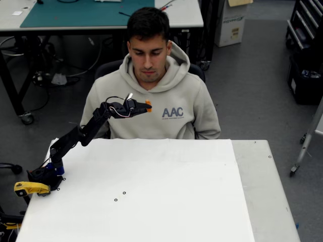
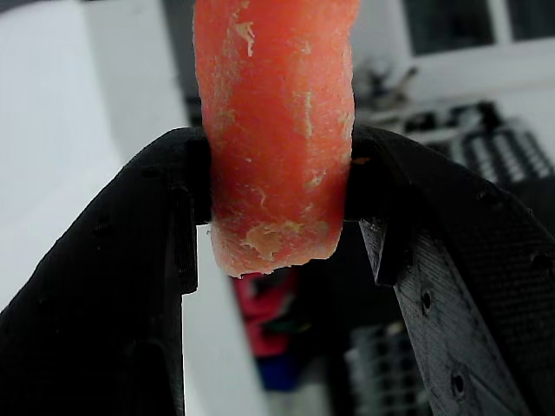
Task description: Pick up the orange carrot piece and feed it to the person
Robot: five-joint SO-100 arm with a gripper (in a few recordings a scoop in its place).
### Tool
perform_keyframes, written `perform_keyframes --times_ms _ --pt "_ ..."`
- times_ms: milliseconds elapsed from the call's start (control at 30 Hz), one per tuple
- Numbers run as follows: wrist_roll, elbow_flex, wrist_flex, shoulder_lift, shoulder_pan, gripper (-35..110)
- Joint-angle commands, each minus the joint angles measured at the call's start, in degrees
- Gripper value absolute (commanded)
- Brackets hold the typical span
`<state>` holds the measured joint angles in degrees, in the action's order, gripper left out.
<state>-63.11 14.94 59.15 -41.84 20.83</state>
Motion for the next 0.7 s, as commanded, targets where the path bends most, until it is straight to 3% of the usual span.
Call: perform_keyframes --times_ms 0,300,667 --pt "-2.2 3.43 -12.92 -2.9 0.26 -3" --pt "-12.39 2.9 -31.73 -0.09 -3.08 -3" --pt "-17.93 2.9 -38.06 4.48 -6.24 -3"
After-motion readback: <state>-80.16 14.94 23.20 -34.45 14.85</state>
